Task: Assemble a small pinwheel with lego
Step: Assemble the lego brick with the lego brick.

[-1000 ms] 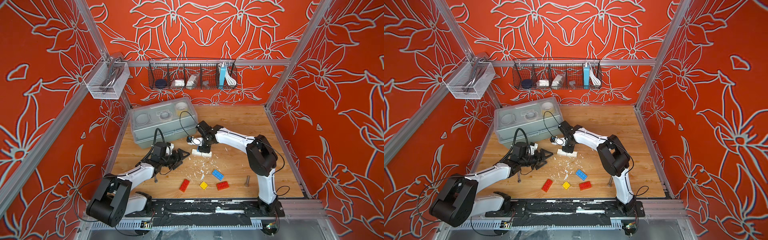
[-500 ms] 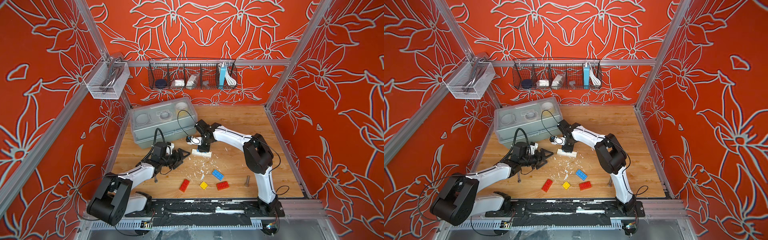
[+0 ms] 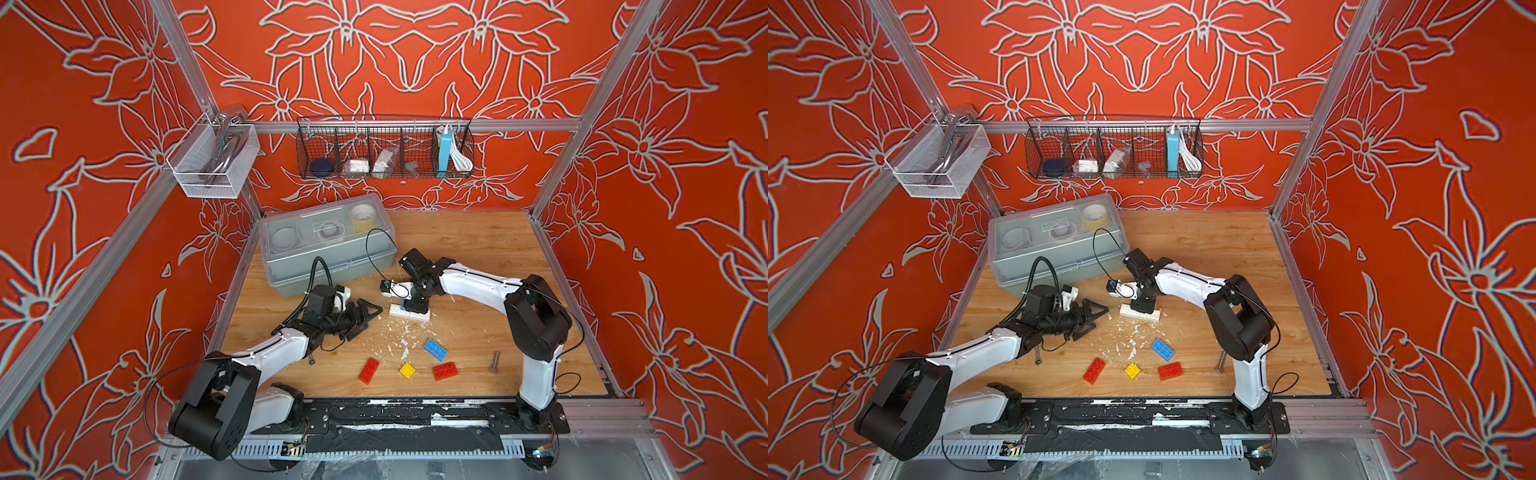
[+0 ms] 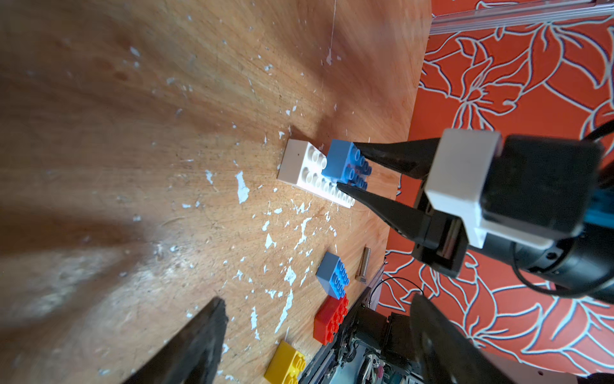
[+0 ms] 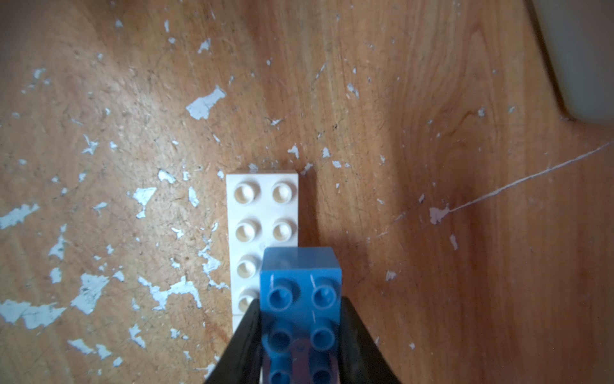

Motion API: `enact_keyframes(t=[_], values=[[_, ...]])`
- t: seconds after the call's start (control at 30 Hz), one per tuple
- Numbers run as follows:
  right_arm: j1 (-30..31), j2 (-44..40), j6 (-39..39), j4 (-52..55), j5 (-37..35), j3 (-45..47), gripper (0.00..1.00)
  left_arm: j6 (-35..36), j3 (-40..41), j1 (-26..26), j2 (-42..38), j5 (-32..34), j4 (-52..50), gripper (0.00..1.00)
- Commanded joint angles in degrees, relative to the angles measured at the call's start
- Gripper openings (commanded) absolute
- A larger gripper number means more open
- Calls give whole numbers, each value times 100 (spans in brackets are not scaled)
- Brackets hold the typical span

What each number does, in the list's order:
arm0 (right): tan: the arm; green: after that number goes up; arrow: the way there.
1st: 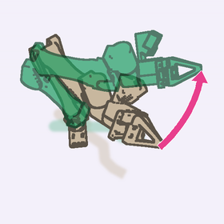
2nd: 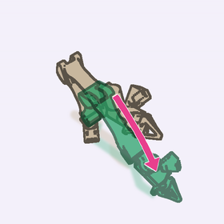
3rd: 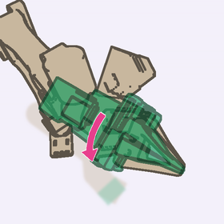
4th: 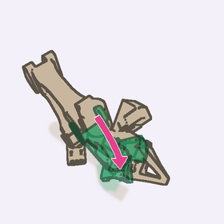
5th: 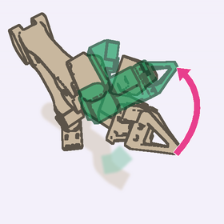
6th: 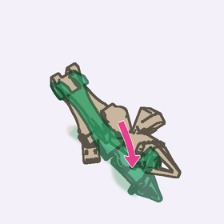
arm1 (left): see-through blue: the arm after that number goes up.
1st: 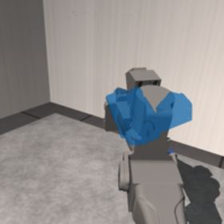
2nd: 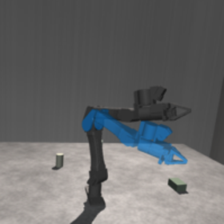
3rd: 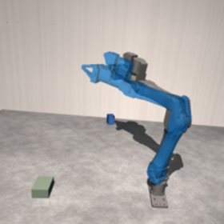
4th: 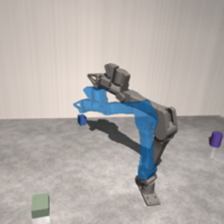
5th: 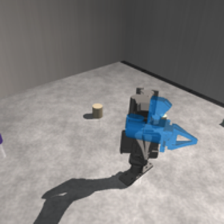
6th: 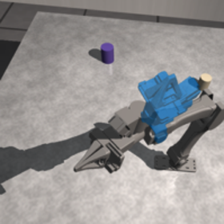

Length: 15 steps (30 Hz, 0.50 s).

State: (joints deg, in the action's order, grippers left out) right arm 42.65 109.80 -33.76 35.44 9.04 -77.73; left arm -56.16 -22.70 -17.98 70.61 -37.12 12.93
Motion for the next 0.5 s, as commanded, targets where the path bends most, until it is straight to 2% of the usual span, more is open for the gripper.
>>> enact_keyframes(t=[0.0,0.17,0.33,0.47], values=[[-5,73,-87,568,4,276,24,61,52,-65,-91,37,-36,82],[-15,-95,279,384,12,140,47,75,-19,-79,-116,34,-140,83],[-13,-430,332,362,12,-13,57,114,-112,-96,-139,47,-271,83],[-14,-967,800,503,-33,69,58,122,-174,-109,-215,21,-397,83]])
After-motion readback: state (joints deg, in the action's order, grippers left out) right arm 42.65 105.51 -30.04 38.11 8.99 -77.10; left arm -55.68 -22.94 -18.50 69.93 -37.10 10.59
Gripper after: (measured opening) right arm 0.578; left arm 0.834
